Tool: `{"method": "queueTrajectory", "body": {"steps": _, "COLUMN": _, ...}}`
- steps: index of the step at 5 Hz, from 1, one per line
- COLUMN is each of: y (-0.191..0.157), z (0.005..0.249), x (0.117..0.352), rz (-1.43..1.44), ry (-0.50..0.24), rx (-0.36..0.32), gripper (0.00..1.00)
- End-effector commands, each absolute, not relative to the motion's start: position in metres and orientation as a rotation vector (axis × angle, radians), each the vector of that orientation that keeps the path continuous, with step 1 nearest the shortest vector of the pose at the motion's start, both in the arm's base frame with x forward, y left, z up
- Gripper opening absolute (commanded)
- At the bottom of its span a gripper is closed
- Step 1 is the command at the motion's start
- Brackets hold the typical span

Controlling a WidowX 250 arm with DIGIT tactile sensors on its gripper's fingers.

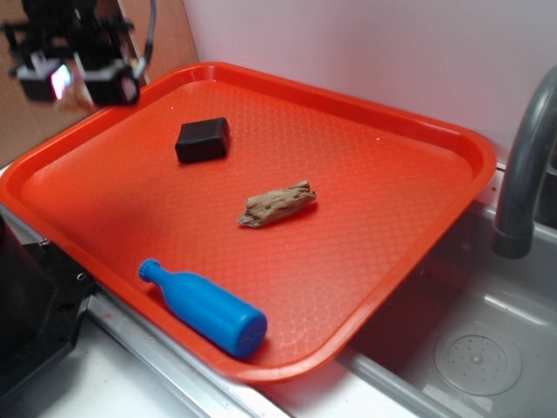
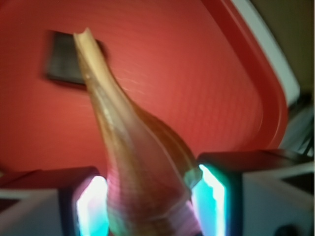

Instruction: Grab the shell.

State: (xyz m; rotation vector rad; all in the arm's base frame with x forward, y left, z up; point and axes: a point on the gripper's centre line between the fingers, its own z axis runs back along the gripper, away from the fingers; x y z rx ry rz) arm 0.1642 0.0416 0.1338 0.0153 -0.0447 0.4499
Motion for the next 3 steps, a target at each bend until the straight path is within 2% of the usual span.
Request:
{"method": "queueTrajectory", "body": {"steps": 1, "y": 0.023, "z": 0.201, "x": 0.166, "rz": 0.234, "ry": -0.103, "rx": -0.019, "gripper": 0.00}}
{"method": "queueTrajectory", "body": {"steps": 2, "y": 0.013, "z": 0.216, "x": 0.172, "rz": 0.212, "ry": -0.120, "rx": 0.016, "gripper": 0.00}}
{"method": "queueTrajectory", "body": {"steps": 3, "y": 0.009, "z": 0.221, "x": 0.176, "rz": 0.198, "ry": -0.116, "rx": 0.015, "gripper": 0.00}}
